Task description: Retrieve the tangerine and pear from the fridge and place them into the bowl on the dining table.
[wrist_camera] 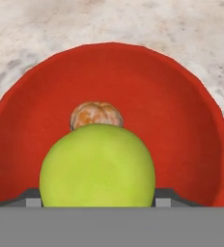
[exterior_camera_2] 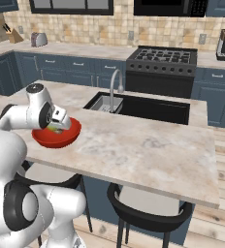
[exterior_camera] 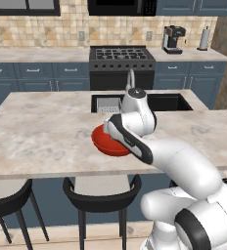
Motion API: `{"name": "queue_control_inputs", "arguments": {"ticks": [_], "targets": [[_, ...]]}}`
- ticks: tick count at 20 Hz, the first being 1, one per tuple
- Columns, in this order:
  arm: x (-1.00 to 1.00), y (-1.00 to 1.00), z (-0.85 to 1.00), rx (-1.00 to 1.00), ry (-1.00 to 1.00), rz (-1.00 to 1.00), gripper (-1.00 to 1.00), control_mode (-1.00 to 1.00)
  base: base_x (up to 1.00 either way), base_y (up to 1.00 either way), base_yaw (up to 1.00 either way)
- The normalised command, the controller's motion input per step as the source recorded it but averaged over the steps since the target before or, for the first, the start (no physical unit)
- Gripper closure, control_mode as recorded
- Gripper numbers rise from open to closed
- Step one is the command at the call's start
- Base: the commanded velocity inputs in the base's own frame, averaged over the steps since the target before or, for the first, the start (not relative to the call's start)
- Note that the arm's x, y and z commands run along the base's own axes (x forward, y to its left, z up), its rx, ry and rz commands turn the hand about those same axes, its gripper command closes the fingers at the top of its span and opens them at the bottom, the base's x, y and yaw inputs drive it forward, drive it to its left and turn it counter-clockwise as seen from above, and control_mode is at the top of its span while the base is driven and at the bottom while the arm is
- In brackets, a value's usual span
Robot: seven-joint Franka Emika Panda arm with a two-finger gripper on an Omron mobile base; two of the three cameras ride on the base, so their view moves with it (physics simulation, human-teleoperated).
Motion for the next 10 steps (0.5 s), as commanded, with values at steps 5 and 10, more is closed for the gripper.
{"name": "queue_control_inputs", "arguments": {"ticks": [5,10], "targets": [[0.00,0.00,-0.09,0.00,0.03,-0.04,1.00,-1.00,0.00,0.00,0.00],[0.05,0.00,-0.16,0.00,0.00,-0.04,1.00,-1.00,0.00,0.00,0.00]]}}
